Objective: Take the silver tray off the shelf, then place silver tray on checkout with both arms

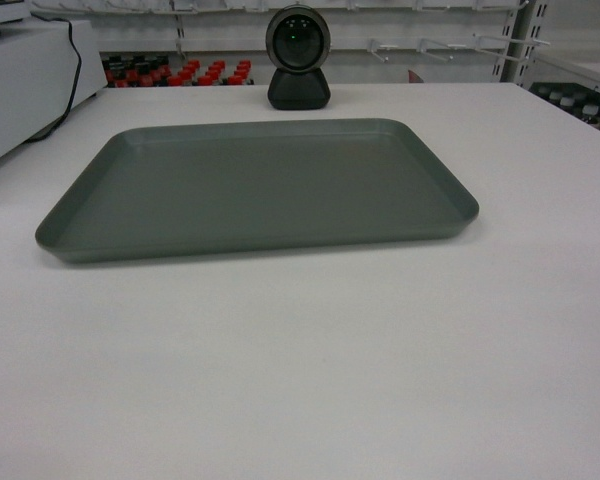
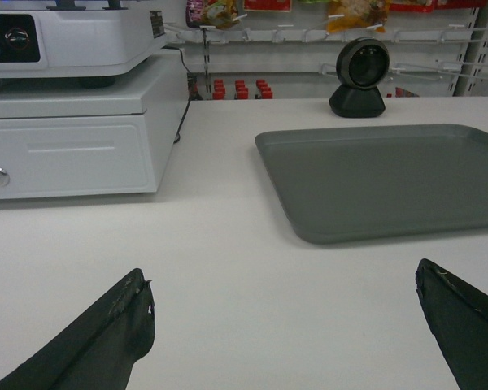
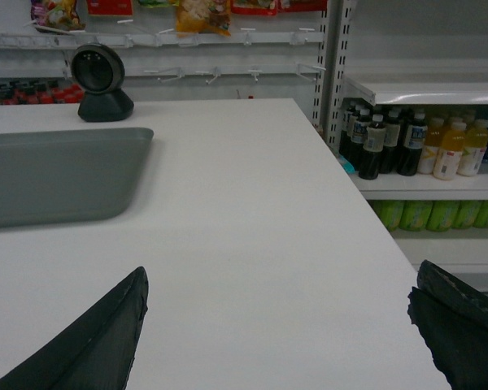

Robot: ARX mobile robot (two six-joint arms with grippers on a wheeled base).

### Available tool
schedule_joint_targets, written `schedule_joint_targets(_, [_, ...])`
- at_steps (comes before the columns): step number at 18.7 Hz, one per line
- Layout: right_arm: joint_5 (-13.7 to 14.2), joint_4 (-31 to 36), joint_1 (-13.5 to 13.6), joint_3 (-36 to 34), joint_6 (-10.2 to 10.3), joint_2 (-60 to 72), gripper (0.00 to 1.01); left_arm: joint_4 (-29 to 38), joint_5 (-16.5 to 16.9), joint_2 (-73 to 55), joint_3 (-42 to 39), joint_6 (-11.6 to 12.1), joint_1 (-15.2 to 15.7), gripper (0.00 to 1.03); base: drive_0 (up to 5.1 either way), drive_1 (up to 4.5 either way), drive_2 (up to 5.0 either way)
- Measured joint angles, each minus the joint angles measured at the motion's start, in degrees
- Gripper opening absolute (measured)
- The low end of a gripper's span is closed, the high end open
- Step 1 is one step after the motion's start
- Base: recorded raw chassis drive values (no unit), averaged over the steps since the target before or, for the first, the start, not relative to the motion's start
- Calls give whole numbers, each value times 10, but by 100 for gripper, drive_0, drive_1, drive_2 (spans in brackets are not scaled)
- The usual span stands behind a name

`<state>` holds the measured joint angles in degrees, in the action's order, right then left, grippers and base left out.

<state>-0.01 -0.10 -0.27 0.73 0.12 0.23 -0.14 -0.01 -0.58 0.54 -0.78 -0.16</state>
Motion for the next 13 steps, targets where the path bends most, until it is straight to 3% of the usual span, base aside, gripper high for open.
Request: schedule_joint_targets(13, [0, -2, 0, 0, 0, 0, 98, -2, 0, 0, 0, 0, 0, 98, 4, -396, 403])
